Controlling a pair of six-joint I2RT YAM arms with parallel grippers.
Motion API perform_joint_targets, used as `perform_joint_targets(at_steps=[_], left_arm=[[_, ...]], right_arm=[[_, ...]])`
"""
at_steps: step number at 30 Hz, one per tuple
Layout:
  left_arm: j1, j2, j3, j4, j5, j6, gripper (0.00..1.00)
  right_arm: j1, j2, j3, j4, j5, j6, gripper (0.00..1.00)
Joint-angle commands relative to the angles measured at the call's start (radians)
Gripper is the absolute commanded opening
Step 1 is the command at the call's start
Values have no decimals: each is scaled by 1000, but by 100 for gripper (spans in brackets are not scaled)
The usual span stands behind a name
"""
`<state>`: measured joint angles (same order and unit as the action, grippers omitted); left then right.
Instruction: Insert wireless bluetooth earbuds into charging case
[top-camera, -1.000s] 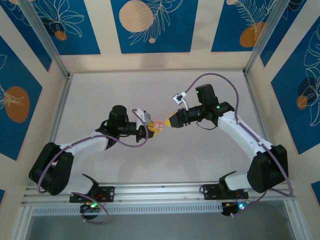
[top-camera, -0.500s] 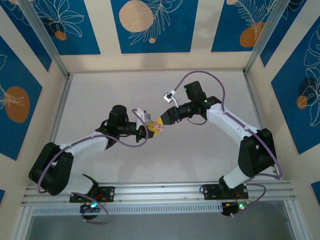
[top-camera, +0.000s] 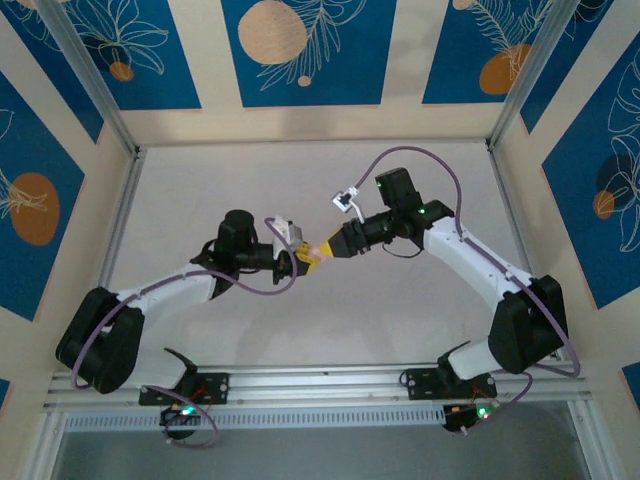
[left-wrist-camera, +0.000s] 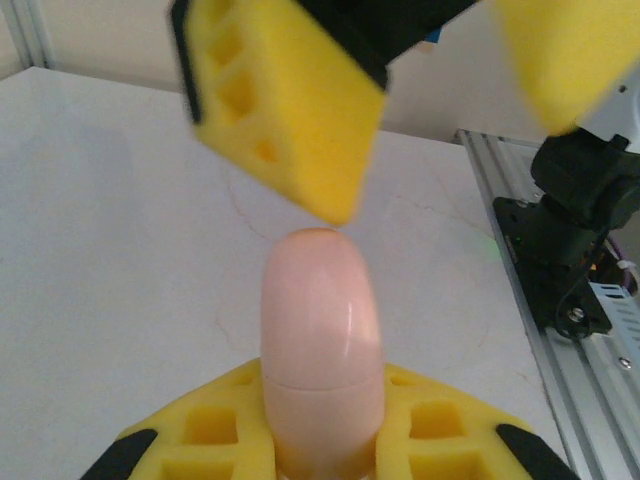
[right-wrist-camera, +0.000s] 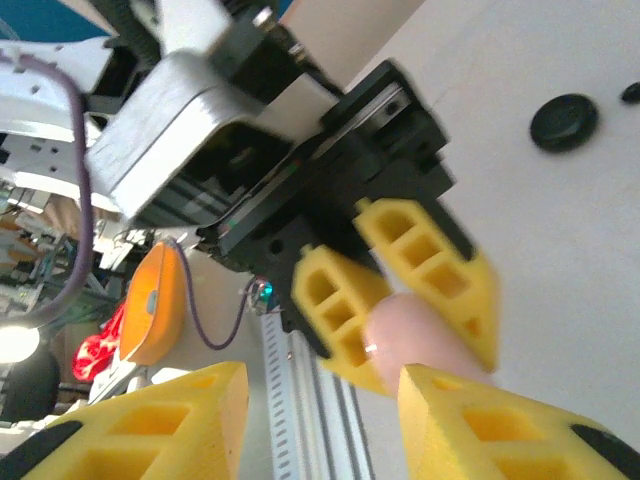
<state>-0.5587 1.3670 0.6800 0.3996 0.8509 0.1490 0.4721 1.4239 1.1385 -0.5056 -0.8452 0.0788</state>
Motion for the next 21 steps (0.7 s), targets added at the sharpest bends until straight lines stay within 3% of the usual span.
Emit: perform_joint_targets(at_steps=[1, 7, 11, 21], left_arm=[[-4, -16, 30, 39, -14, -16, 16], [-4, -4, 33, 61, 10, -37, 16], [-7, 22, 52, 34, -58, -82, 16], [-53, 250, 244, -62, -255, -442, 12]], right_arm=[[11, -24, -28, -59, -40, -1, 42], [-27, -76, -50, 27, -22, 46, 47], [-89, -130, -85, 100, 68, 131, 52], [-293, -220, -217, 148, 273, 416, 53]])
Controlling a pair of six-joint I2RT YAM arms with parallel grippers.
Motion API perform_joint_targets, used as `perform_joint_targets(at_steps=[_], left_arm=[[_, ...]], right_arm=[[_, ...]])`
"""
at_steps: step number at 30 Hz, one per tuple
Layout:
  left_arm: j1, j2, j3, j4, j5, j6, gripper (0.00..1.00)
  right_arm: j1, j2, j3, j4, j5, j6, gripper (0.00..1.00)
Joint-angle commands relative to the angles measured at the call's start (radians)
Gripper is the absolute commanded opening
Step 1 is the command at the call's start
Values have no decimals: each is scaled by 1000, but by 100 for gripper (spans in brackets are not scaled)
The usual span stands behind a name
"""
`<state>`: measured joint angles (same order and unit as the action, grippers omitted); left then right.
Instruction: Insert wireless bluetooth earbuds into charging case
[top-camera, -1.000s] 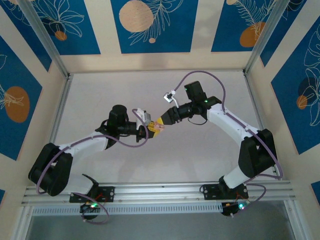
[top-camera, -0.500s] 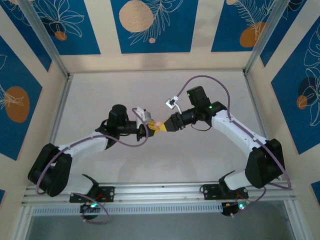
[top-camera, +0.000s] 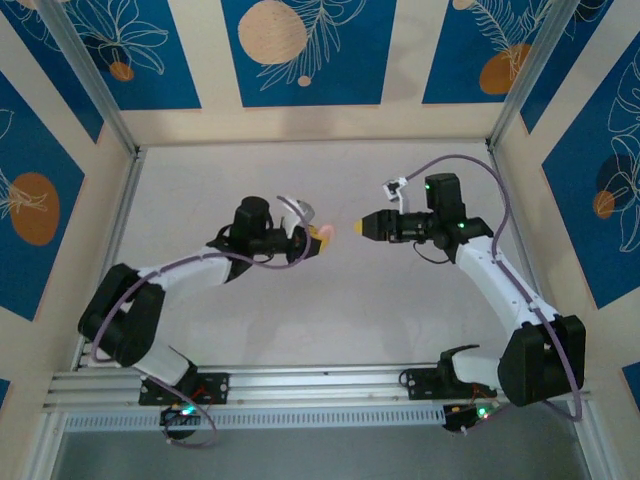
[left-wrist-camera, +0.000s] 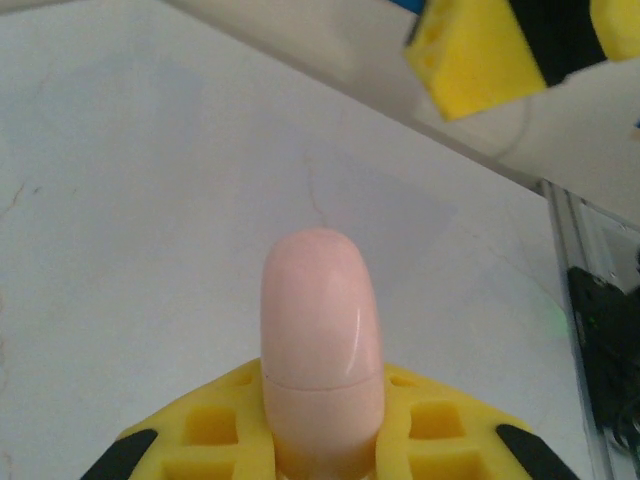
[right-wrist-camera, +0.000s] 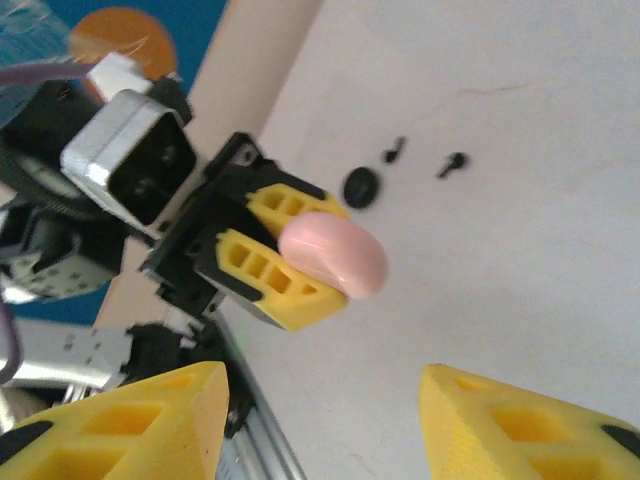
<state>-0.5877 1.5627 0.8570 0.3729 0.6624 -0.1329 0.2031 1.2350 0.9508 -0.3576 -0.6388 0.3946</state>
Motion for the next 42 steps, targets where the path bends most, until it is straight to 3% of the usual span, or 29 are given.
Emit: perform_joint_targets(at_steps=[1, 7, 13, 26, 31, 34, 42], left_arm=[[-33, 82, 97, -52, -79, -197, 11], [-92, 230, 276, -149, -150, -356, 11], [-130, 381, 478, -318, -212, -433, 12], [-163, 640, 759, -524, -222, -556, 16], [-163, 675, 812, -601, -230, -534, 22], [-159, 671, 824, -646, -248, -513, 33], [-135, 601, 817, -785, -330, -435, 50]], right_arm=[[-41, -39, -42, -9, 81, 111, 53], [-106, -76, -74, -70, 157, 142, 53], [-119, -94, -107, -76, 170, 154, 53], [-145, -130, -153, -73, 136, 171, 53], [-152, -140, -159, -78, 131, 170, 53], [-153, -140, -156, -80, 129, 171, 53], [-148, -160, -138, -90, 134, 188, 53]])
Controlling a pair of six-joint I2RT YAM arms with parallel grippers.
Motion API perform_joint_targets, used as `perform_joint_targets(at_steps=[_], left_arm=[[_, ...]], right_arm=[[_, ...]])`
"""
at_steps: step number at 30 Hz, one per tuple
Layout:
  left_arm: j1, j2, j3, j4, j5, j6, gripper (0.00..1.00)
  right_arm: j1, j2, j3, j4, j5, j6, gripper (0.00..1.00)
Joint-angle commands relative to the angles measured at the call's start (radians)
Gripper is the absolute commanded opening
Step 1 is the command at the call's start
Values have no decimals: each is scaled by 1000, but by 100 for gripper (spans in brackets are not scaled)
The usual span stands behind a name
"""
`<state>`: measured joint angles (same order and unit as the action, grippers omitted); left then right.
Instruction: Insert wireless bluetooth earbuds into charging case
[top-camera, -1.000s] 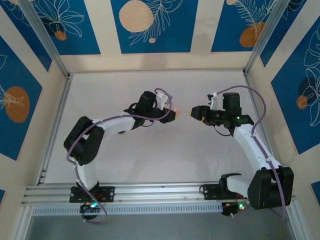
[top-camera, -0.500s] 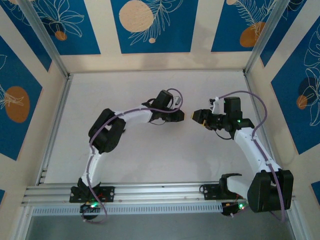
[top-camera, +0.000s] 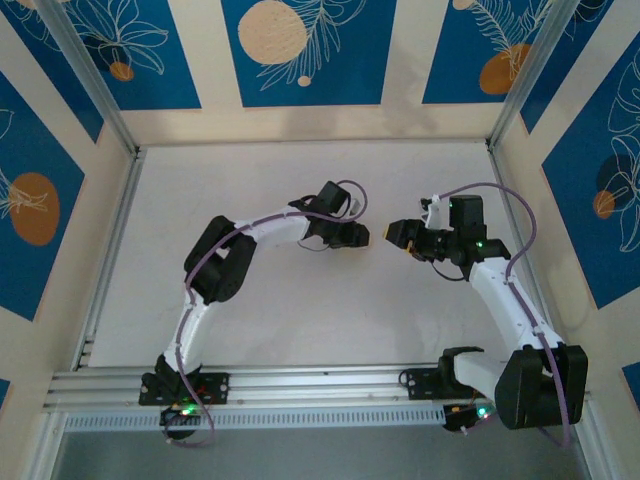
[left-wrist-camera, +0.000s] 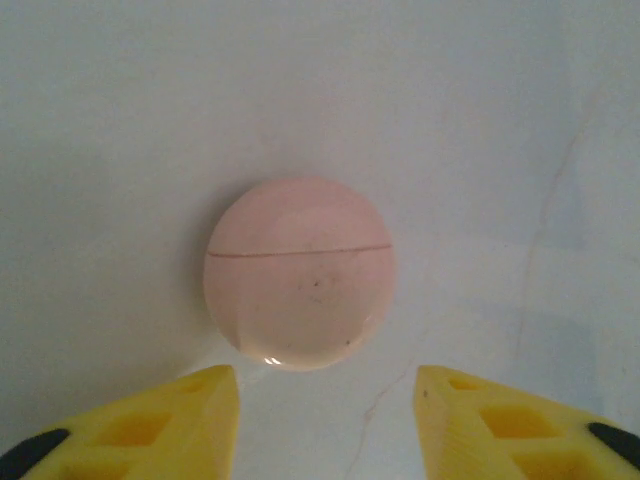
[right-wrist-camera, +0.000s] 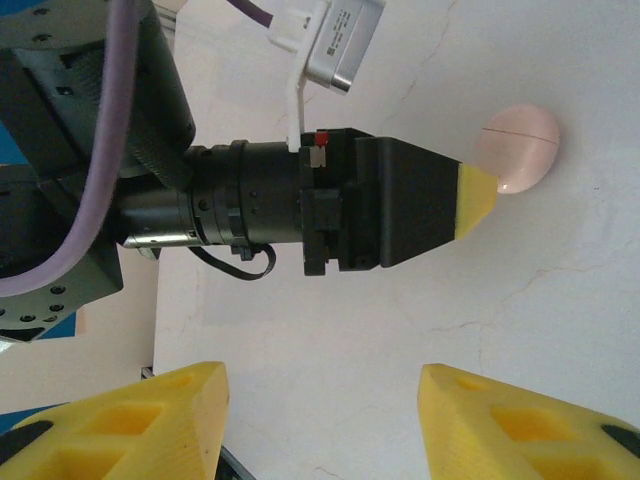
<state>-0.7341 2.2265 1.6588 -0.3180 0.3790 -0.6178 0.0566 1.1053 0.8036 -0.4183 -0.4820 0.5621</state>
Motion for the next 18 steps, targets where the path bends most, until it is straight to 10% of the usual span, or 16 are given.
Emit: perform_joint_targets(at_steps=[1, 18], left_arm=[[17, -83, 9, -111, -62, 65, 51], [219, -471, -241, -525, -405, 306, 58]], right_arm=[[1, -34, 11, -28, -19, 23, 53], [230, 73, 116, -28, 117, 47, 53]])
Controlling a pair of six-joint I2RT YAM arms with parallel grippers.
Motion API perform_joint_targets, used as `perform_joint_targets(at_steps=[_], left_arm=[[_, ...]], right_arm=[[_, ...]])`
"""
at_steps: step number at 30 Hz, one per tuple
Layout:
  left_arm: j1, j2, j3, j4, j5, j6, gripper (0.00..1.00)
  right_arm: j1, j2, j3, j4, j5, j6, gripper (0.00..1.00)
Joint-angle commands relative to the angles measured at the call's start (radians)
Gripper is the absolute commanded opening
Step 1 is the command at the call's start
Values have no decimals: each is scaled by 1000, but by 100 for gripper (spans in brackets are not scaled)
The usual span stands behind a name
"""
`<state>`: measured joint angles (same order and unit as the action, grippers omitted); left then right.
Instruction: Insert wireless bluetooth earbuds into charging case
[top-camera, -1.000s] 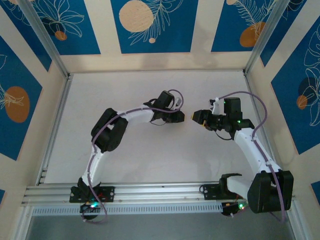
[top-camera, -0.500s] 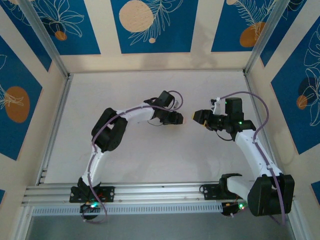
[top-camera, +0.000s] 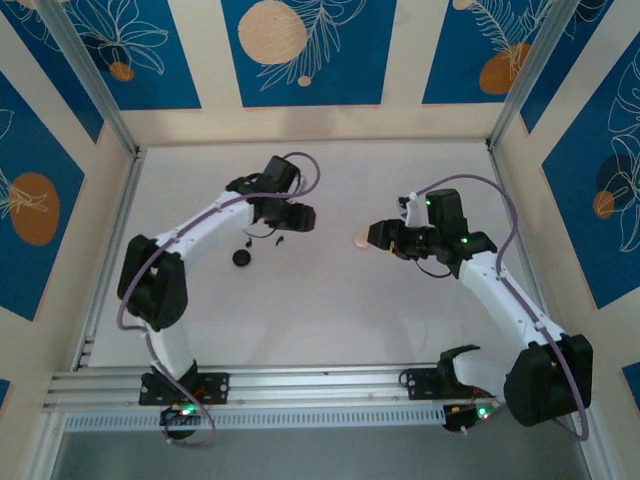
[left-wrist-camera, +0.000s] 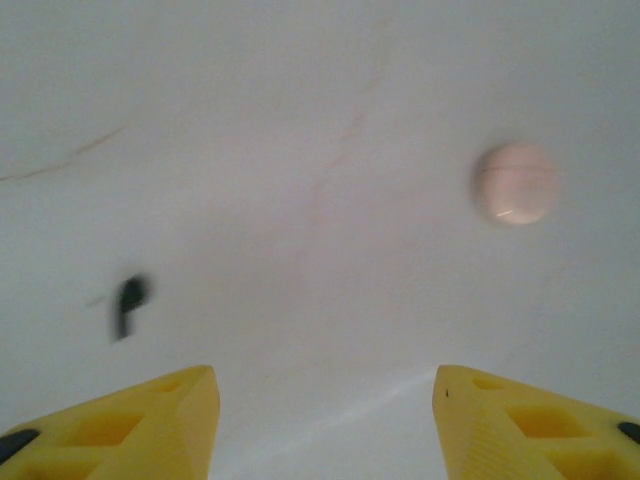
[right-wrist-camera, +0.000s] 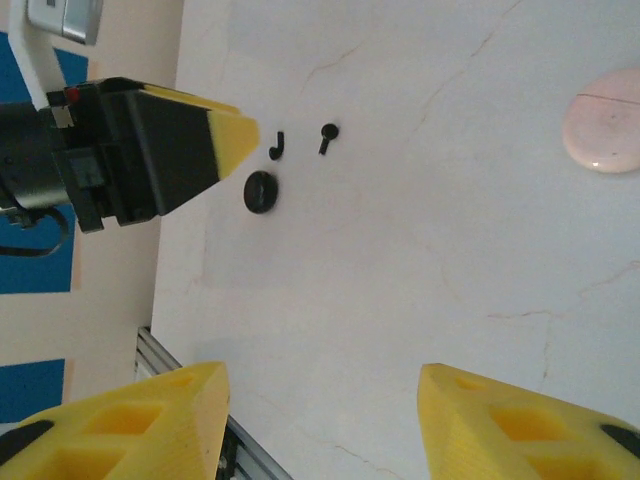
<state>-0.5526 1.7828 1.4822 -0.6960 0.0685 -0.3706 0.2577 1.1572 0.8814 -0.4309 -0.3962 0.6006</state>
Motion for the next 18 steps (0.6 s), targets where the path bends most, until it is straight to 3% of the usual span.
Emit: perform_joint_targets(at_steps=[1, 8, 18], left_arm=[[60, -41, -89, -161, -102, 64, 58], [160, -26, -157, -234, -201, 93, 64], [218, 80, -155, -219, -217, 82, 66]], right_arm=[[42, 32, 47, -16, 36, 8, 53], [110, 74, 91, -29, 73, 6, 53], [131, 76, 106, -50, 99, 7, 53]])
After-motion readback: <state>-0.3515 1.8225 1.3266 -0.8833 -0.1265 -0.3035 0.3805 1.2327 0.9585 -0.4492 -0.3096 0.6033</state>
